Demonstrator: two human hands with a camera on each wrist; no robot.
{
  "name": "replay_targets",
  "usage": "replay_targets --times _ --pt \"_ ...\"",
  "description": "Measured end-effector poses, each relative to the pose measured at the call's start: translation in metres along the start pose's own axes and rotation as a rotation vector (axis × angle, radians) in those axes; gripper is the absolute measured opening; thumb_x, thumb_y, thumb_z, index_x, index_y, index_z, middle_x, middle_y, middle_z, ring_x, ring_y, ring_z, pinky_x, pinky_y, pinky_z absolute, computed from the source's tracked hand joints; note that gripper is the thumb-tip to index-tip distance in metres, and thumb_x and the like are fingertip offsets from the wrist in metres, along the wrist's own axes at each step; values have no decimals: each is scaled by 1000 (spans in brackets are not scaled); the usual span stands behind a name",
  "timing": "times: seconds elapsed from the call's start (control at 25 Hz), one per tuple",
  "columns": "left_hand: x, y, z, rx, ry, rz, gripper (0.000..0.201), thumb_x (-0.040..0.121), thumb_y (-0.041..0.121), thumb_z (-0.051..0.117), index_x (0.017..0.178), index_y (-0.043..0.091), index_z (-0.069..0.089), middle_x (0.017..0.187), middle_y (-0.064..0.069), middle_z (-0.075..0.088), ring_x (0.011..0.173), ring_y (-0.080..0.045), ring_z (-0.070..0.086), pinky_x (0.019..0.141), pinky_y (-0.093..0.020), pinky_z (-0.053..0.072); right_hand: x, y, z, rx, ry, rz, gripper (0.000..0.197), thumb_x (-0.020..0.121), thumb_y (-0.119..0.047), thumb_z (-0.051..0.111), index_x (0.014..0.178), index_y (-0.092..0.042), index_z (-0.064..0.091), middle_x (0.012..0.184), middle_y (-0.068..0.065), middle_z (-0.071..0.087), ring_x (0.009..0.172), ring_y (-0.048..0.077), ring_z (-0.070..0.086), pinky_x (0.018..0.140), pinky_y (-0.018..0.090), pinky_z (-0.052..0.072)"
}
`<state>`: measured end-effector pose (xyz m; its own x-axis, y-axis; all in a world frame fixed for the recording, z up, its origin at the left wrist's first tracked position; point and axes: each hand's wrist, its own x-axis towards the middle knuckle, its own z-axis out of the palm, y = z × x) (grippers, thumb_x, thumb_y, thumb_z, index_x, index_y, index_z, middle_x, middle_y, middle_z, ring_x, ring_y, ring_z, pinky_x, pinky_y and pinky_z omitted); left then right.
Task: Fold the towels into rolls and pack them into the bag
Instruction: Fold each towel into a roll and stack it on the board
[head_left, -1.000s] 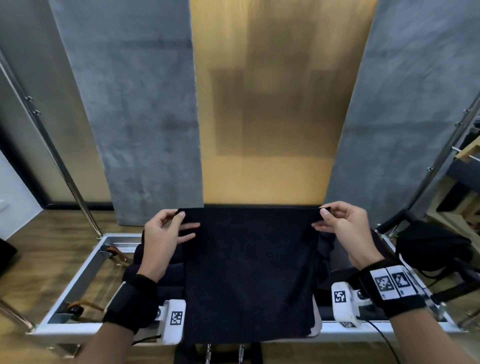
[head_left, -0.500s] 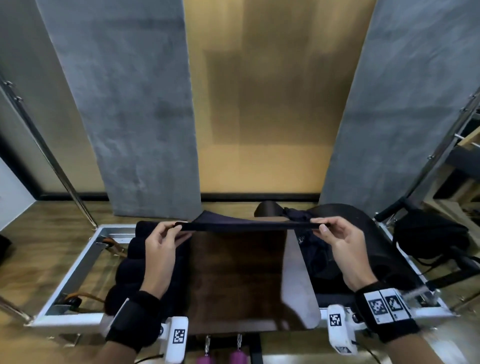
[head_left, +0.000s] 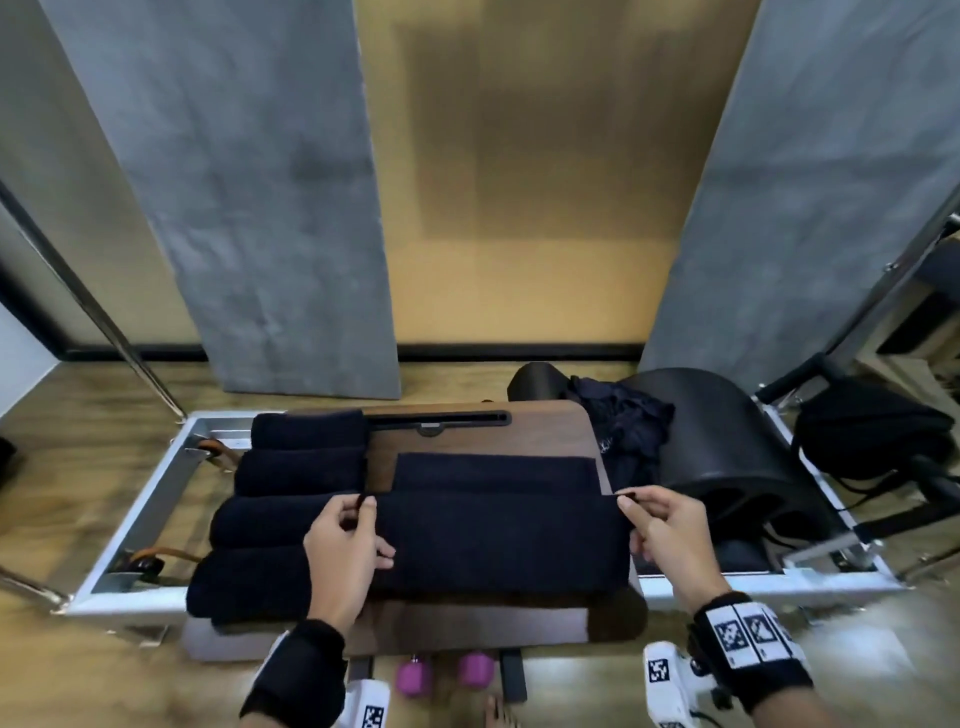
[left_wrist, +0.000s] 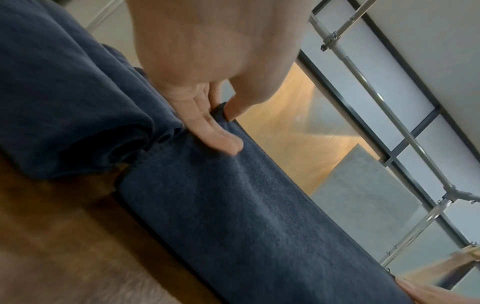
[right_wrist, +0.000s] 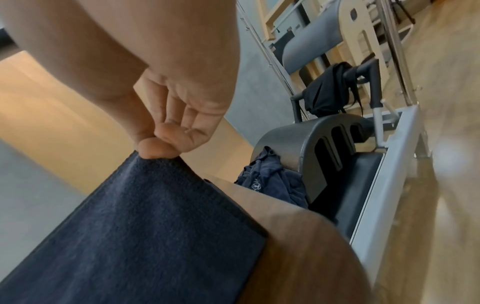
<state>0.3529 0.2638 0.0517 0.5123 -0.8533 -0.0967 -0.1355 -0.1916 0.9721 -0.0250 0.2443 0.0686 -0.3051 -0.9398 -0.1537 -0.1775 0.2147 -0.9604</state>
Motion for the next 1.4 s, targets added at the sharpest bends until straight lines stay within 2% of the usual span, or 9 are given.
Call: replay_targets --times 0.28,0.48,0.64,0.72,0.88,1.04,1.16,1.24,1.4 --pt "73 -1 64 175 89 -20 16 106 17 60 97 4 66 65 -20 68 37 -16 63 37 -22 48 99 3 36 -25 43 140 6 95 -4 73 95 2 74 63 14 68 41 21 52 38 26 37" --pt "92 -1 97 234 64 -127 28 107 13 58 131 1 58 121 -18 63 68 -26 74 66 -37 64 130 17 50 -200 53 171 7 91 -3 76 95 -8 72 82 19 74 53 28 63 50 39 53" --pt "54 -1 113 459 16 238 26 101 20 66 126 20 58 125 5 45 81 -13 62 78 -33 50 120 23 56 -333 42 -91 21 86 3 76 83 -19 76 80 0 72 69 27 70 72 42 61" --pt "23 -7 122 487 -166 386 3 102 26 63 102 27 61 103 13 50 86 -9 56 79 -31 49 109 23 62 -421 -113 -181 27 84 3 78 78 -23 78 79 -8 75 74 16 72 78 33 59" --pt "-15 -26 131 734 -525 577 30 107 48 49 90 28 61 91 15 52 89 -6 54 82 -34 47 90 21 55 -655 -208 -294 19 85 1 75 86 -15 84 89 -5 78 87 10 70 94 26 53" --pt "-9 -17 124 1032 -424 654 44 106 61 35 89 26 56 94 12 52 95 -14 55 89 -37 43 48 19 42 -884 -377 -322 19 80 -11 66 82 -18 84 87 -5 80 86 12 71 89 25 55" --pt "-6 -16 115 1153 -471 605 45 106 57 35 122 24 61 131 8 57 132 -16 52 117 -44 33 -1 29 50 -827 -594 -412 23 81 -13 64 90 -22 83 92 -9 79 91 10 70 87 17 50" --pt "-18 -26 104 1190 -548 558 58 108 55 32 154 22 46 167 5 35 159 -15 22 129 -49 17 -30 38 57 -717 -662 -466 27 85 -10 65 102 -23 82 100 -12 74 95 5 64 87 10 43" --pt "-60 -55 72 1124 -619 668 69 110 59 19 169 23 17 178 7 1 163 -10 -11 132 -53 6 -65 56 60 -622 -629 -512 31 89 -10 69 118 -18 76 115 -12 59 110 4 55 98 10 40"
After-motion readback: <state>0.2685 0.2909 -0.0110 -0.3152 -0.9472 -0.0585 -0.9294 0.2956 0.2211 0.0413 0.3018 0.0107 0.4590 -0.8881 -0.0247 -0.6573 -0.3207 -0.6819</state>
